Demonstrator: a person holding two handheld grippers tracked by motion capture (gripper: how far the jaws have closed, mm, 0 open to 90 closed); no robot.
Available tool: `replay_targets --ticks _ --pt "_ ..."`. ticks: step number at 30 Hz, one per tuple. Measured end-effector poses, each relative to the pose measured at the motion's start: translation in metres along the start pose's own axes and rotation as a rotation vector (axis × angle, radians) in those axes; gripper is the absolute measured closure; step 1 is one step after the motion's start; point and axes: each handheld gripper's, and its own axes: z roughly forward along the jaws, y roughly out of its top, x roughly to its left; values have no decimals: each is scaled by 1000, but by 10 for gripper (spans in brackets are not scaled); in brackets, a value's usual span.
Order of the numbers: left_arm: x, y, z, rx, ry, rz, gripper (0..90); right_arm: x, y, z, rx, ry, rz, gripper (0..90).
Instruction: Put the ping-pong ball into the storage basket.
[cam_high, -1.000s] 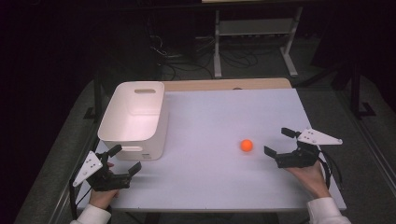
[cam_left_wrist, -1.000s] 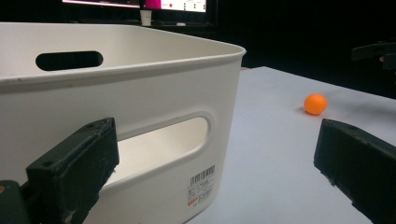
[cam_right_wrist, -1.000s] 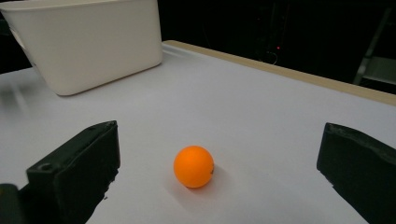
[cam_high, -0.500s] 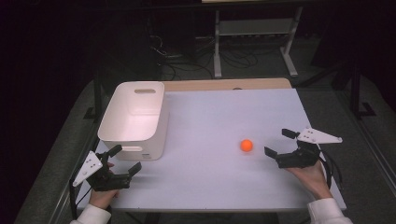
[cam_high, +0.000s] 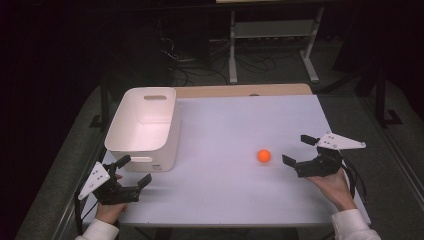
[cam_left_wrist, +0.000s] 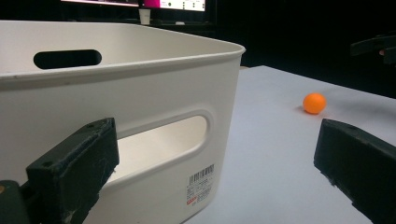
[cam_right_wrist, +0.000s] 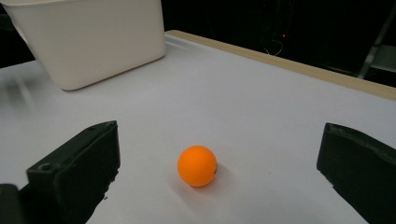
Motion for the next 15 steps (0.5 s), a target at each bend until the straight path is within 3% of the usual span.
replay_targets --ticks 15 --pt "0 0 1 1 -10 8 0 4 14 9 61 24 -42 0"
